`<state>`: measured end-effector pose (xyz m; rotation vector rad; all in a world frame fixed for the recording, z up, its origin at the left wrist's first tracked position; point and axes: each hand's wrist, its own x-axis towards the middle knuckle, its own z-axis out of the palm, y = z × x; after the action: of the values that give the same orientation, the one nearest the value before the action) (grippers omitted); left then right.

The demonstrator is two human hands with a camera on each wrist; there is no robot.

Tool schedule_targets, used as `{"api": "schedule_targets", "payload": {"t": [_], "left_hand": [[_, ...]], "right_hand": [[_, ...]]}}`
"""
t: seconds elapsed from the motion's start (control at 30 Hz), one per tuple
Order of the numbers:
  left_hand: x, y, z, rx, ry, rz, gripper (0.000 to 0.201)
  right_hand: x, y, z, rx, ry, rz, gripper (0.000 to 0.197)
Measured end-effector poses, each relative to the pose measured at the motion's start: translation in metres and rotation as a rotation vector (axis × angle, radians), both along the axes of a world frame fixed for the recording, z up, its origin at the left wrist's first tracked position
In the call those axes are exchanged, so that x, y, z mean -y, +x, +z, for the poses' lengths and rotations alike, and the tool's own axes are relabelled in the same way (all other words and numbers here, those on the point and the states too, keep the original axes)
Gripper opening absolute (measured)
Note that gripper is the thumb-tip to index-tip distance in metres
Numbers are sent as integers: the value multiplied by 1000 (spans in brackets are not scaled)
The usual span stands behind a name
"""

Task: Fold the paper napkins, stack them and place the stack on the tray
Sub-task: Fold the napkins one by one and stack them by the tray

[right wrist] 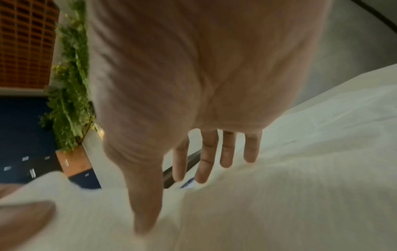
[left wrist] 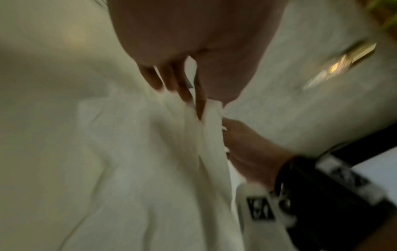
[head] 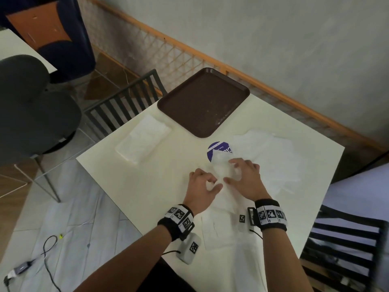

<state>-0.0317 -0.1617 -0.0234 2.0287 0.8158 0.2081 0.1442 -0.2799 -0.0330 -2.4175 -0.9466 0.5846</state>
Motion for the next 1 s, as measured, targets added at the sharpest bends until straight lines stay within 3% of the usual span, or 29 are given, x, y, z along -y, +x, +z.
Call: {"api": "schedule_targets", "payload": {"t": [0.1,0.23,0.4,0.5,0.63,0.73,0.83,0.9,1.0], "left_hand": [[-19,0,26,79,26,-26,27],[-44,-5,66,58,75,-145,32],[-56,-11,124,201,-152,-421,24],[-65,-13,143,248,-294,-400,18],[-85,-25,153,308,-420,-296,14],[-97,-31,144,348,-449,-61,16],[-101,-39,122,324,-570,195,33],[-98,-45,109,321,-635,188,47],[-88,-51,102,404,-571,132,70]], "right_hand": [[-1,1,23,11,221,-19,52],[-6,1,56,-78,304,2,41],[-19,-11,84,-547,499,20,56],[-28,-24,86,-767,525,-6,45],[-30,-36,87,-1031,634,-99,46],[-26,-42,92,-1024,796,-118,52],[-27,-48,96,-797,872,-248,49],[-29,-48,93,-572,842,-287,41],[-31,-45,81,-373,785,-280,28]]}}
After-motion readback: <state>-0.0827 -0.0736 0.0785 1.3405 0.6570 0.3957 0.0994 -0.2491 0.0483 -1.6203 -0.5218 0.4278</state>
